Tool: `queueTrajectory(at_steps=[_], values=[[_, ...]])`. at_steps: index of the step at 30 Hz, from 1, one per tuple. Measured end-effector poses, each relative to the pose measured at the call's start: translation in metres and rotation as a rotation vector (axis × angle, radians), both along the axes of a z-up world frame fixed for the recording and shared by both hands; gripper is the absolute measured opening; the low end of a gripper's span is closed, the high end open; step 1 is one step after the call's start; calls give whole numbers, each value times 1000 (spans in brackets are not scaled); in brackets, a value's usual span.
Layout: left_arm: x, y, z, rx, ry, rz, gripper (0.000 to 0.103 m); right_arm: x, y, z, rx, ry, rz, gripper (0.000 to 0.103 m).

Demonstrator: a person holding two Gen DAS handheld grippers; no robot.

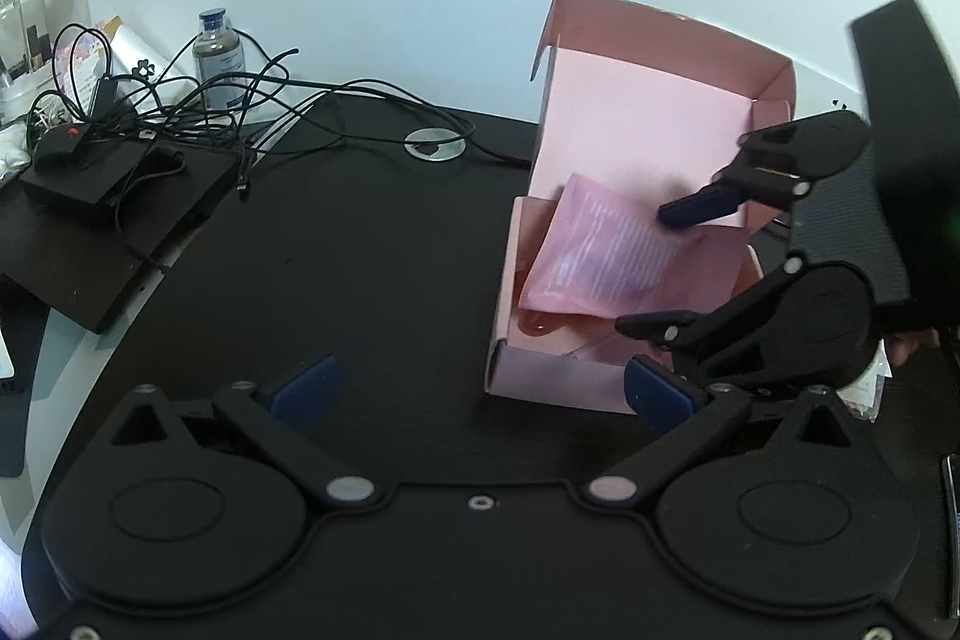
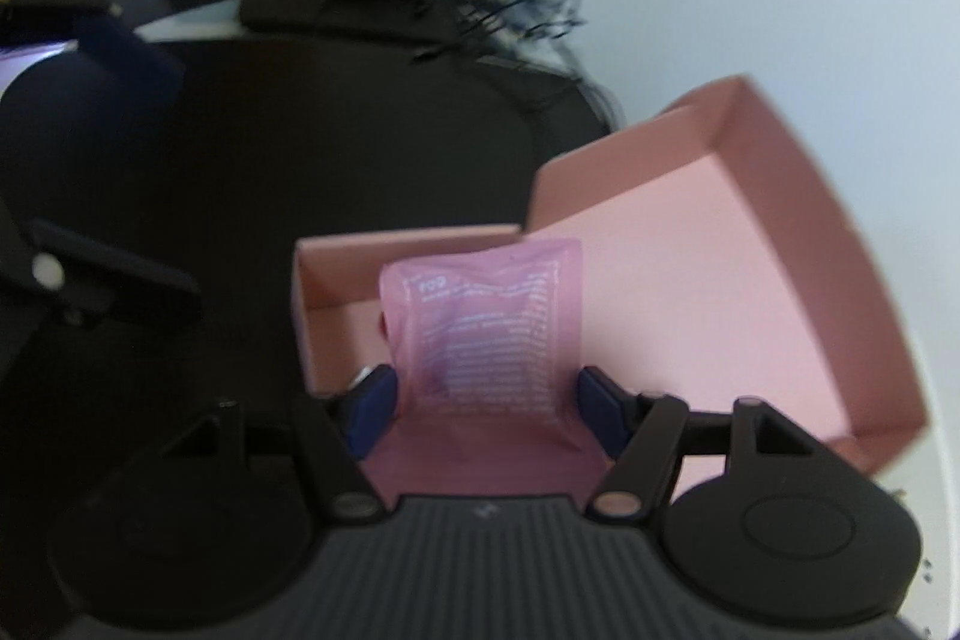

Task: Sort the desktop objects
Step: 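Lower the pink packet into the pink box with the right gripper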

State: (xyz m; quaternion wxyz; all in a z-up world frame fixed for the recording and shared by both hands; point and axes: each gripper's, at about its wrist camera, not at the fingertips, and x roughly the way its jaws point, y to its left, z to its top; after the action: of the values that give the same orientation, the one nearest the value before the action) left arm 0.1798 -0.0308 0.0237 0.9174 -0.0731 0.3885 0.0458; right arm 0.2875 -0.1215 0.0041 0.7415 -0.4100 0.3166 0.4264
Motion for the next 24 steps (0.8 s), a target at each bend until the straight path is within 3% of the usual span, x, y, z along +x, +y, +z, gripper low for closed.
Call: queueTrajectory(at_steps=[8,17,24], values=[[4,-1,-1,9,5,15,103,22,9,-11,-60,140,104,66],[6,1,-2,-7,2,28,103,34,12,-25,-50,282,70,66],[4,8,-2,-14,7,49,103,41,8,-27,-21,303,38,73]])
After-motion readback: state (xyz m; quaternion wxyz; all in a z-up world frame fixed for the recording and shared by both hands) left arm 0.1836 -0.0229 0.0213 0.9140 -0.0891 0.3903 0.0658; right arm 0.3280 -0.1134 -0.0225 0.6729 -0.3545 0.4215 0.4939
